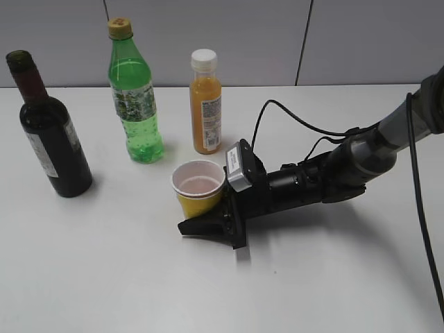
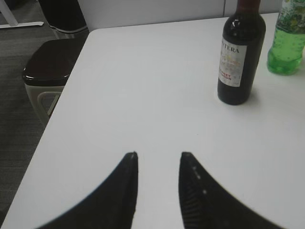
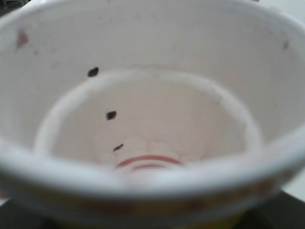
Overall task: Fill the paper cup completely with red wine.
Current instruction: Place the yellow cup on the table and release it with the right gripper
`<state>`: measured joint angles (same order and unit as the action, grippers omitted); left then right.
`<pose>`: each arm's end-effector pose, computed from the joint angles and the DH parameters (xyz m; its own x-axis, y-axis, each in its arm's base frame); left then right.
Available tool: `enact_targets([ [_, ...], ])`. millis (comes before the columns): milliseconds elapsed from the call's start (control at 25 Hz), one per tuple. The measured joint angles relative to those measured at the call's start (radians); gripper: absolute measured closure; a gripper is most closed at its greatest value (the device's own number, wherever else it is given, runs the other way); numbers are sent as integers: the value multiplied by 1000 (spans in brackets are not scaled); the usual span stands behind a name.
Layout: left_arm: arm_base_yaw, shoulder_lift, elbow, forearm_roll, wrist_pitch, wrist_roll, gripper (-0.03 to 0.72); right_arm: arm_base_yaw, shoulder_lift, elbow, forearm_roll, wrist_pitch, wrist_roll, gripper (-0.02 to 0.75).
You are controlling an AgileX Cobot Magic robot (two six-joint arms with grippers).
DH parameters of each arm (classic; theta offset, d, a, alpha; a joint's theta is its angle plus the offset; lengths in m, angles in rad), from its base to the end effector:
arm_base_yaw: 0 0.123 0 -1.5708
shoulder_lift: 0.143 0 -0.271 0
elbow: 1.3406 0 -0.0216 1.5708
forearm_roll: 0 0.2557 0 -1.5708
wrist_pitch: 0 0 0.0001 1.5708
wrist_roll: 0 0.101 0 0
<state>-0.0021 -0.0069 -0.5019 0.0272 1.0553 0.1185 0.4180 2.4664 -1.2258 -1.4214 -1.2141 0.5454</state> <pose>0.0215 0.0023 0.2763 -0.4418 0.1324 -0.8873 0.0393 0.9910 0.1283 0.3131 0.2414 0.0089 -0.0804 -0.2742 -0.9583 -0.9882 -0.1037 0.1126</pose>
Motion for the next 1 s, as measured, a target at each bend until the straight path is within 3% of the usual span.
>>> enact_targets([
  [200, 0, 0, 0, 0, 0, 0, 458, 0, 0, 0, -9, 0, 1, 274],
  [320, 0, 0, 0, 0, 0, 0, 458, 0, 0, 0, -4, 0, 3, 160],
  [440, 0, 0, 0, 0, 0, 0, 458, -3, 0, 0, -4, 0, 3, 99],
  [720, 0, 0, 0, 0, 0, 0, 458, -68, -23, 0, -90, 0, 46, 89],
  [1000, 0, 0, 0, 0, 0, 0, 458, -136, -65, 0, -263, 0, 125, 90],
])
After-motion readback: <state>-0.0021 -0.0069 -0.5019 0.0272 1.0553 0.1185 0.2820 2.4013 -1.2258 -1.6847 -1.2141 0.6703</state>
